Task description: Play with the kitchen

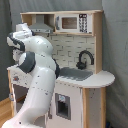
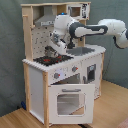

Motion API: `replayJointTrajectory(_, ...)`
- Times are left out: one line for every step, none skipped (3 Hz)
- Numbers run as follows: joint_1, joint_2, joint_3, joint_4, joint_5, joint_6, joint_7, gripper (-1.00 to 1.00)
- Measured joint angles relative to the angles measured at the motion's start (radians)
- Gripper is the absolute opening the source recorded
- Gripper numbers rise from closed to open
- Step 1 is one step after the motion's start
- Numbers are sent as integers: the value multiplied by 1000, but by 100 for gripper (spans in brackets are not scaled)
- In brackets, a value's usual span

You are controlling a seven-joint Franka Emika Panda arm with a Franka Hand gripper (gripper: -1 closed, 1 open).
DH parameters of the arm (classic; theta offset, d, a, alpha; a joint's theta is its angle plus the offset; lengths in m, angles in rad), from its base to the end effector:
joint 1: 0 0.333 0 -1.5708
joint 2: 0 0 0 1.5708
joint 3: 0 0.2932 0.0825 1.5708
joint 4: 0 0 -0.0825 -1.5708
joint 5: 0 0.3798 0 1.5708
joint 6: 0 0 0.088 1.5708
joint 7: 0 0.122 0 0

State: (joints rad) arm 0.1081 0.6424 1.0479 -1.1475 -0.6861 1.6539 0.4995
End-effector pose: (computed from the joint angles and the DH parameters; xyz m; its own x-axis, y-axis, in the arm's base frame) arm 0.5003 0.4714 0.5272 0.8482 0.4953 0.1876 0.4943 -0.8675 0.0557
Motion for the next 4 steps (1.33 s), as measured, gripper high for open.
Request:
replayJointTrajectory(54, 47, -16, 71, -42, -29, -4, -100)
replayJointTrajectory(104, 88, -27, 134, -79, -50, -10, -100)
replayJointTrajectory(133, 117, -40, 175, -91, -100, -60, -100)
replayJointTrajectory(133, 117, -40, 175, -91, -100, -61, 100)
